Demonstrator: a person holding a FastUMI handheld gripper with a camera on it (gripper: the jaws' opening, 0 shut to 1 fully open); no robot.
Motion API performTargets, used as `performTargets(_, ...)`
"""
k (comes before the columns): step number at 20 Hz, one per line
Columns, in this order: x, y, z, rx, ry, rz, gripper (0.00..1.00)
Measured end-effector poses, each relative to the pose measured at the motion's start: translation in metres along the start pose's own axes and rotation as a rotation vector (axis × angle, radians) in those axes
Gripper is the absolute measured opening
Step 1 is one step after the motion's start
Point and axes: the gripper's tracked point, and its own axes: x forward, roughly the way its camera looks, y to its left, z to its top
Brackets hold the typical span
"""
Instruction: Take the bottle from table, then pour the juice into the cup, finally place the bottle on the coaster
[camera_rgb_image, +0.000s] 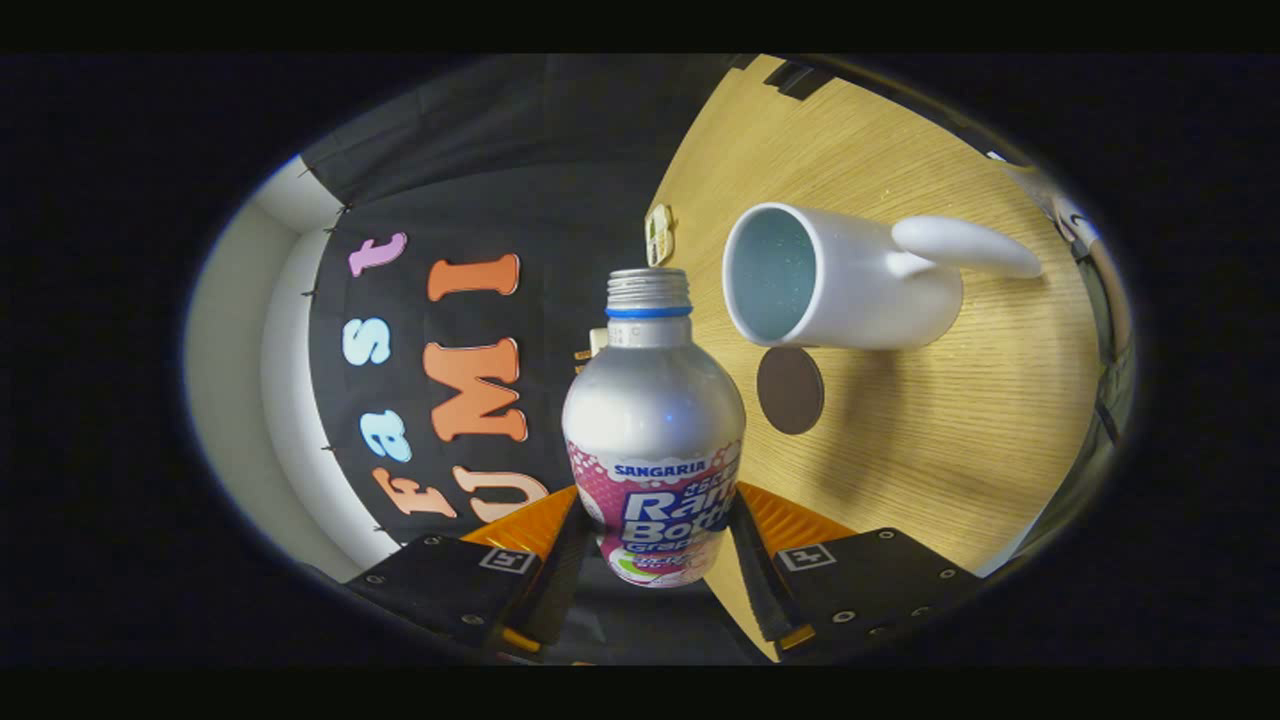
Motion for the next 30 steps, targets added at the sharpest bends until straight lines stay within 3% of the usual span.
performTargets(18, 0.005, -0.001, -0.004, 0.145, 0.034, -0.041, 0.73)
performTargets(30, 0.003, 0.009, 0.0, 0.243, 0.042, -0.005, 0.73)
